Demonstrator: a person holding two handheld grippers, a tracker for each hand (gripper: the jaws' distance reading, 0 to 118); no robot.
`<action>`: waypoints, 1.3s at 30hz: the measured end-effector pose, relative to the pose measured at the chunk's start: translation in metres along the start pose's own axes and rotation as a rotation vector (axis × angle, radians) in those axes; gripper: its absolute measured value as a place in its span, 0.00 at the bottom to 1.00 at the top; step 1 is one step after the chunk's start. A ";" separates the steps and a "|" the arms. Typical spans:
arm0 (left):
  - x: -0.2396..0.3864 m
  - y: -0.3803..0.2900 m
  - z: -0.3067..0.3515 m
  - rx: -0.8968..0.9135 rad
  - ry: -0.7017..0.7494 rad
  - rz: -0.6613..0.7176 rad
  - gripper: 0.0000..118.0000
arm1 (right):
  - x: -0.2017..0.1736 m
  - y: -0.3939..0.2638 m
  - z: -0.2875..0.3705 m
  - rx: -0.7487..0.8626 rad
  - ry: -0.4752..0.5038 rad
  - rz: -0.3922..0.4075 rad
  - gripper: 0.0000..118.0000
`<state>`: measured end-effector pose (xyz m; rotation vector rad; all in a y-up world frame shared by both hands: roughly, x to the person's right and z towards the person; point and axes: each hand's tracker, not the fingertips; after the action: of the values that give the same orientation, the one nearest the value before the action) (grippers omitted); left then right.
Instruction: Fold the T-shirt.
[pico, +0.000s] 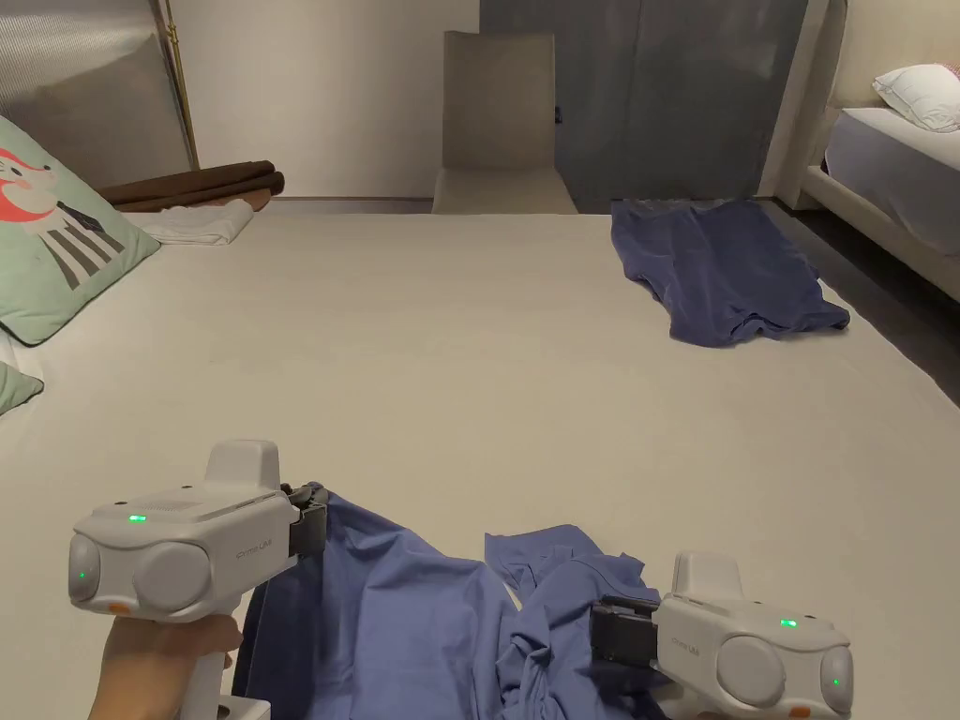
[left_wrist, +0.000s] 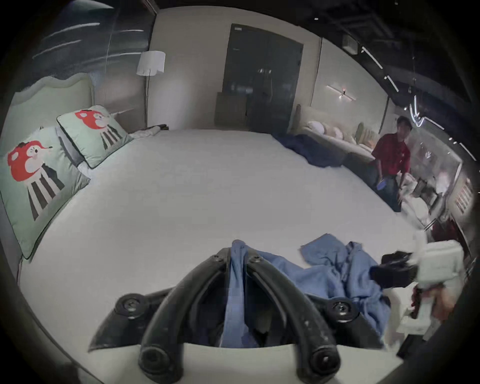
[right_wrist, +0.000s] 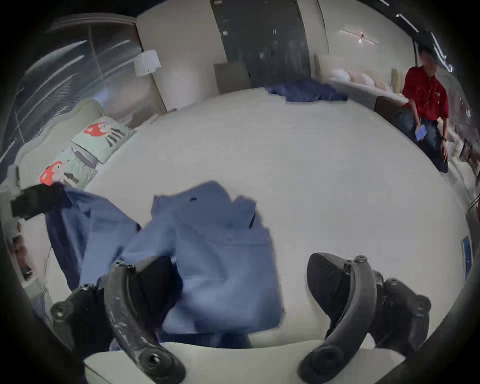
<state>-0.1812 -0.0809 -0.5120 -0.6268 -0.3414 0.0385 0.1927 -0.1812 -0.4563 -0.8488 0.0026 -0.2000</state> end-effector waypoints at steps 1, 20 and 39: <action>-0.001 0.000 0.004 0.006 -0.003 0.003 0.05 | -0.001 -0.004 -0.001 0.001 0.006 0.001 0.36; -0.044 0.121 0.097 0.285 0.154 0.124 0.05 | 0.000 0.163 0.164 0.541 -0.011 0.171 0.05; -0.084 0.265 0.088 0.604 0.312 0.196 0.05 | -0.015 0.282 0.160 0.766 -0.087 0.233 0.05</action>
<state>-0.2714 0.1723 -0.6250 -0.0596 0.0433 0.2207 0.2405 0.1222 -0.5618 -0.0885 -0.0536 0.0613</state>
